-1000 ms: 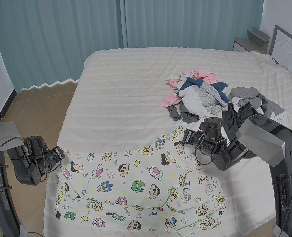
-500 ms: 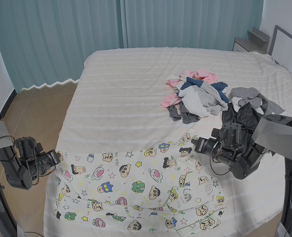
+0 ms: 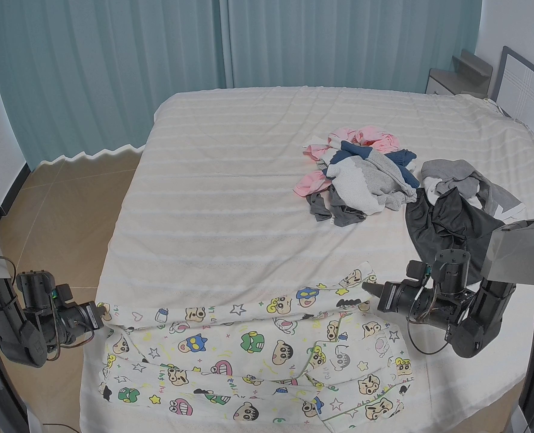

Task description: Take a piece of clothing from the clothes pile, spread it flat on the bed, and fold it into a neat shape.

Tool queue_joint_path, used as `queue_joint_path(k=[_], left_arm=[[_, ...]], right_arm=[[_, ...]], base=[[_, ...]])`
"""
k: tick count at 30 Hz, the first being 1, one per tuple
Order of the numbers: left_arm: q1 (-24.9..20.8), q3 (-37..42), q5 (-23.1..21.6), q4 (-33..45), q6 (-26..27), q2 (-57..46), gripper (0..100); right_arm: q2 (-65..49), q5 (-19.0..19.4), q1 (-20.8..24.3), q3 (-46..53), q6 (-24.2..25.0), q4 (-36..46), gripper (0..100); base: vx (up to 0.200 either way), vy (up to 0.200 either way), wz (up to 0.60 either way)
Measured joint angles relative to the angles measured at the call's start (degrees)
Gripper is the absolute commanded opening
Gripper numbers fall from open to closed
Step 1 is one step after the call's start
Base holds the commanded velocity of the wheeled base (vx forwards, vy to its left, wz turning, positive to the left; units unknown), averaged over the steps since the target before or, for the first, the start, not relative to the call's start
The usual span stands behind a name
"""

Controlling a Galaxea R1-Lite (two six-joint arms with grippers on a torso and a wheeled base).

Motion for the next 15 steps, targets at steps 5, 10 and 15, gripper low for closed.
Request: queue_joint_path(k=[5,10,15], left_arm=[[0.2,5.3,-1.4,-1.9,3.2,-0.9,0],[0.3,10.4,-1.7,-6.4,4.6,-1.2,0],[1.4,12.9,-1.7,-7.3,8.4,-1.3,0]], right_arm=[[0.1,1.6,0.1,5.0,-0.5,-3.7,0],[0.1,3.1,0.2,10.1,-1.5,-6.5,0],[0.0,4.5,0.2,15.3,-4.4,-7.3,0]], base=[[0.0,0.0,0.0],[0.0,0.0,0.0],[0.0,0.0,0.0]])
